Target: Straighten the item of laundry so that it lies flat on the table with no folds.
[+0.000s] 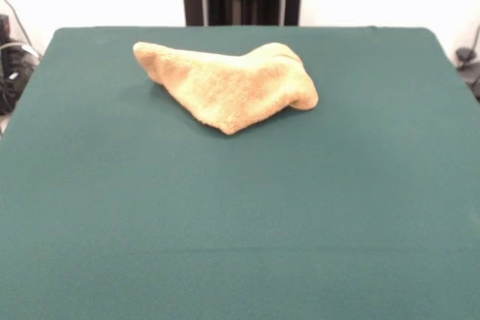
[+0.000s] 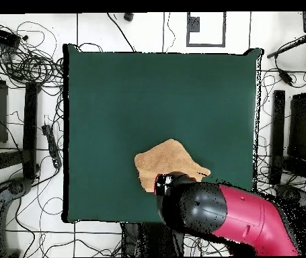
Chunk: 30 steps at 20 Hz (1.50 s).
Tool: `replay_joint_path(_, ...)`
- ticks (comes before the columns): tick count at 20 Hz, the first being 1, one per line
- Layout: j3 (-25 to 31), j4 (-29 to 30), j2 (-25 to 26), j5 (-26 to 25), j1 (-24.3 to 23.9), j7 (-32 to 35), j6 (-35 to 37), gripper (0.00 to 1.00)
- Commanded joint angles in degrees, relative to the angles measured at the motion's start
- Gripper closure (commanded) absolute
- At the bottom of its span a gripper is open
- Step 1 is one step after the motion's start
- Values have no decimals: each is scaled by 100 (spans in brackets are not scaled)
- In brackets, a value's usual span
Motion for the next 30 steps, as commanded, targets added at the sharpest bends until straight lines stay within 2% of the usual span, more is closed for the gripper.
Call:
replay_joint_path(1, 267, 387, -35, -18, 2, -192, -392, 0)
replay_joint_path(7, 279, 497, -10, -47, -18, -183, -620, 0)
replay_joint_path(9, 381, 519, 155, -117, -113, -351, -900, 0)
replay_joint_path(11, 585, 520, 935, -314, -325, -368, -1865, 0)
replay_joint_path(13, 539, 457, 1734, -472, -388, 79, -2975, 0)
replay_joint_path(15, 201, 205, 2038, -881, -151, 508, -3359, 0)
replay_joint_path(19, 461, 280, 1978, -725, -415, 226, -3124, 0)
replay_joint_path(23, 574, 278, 2157, -905, -561, 146, -3415, 0)
replay_joint_path(27, 902, 18, 2171, -1248, -947, -602, -3006, 0)
replay_joint_path(30, 1140, -176, 2420, -1467, -1408, -885, -2968, 0)
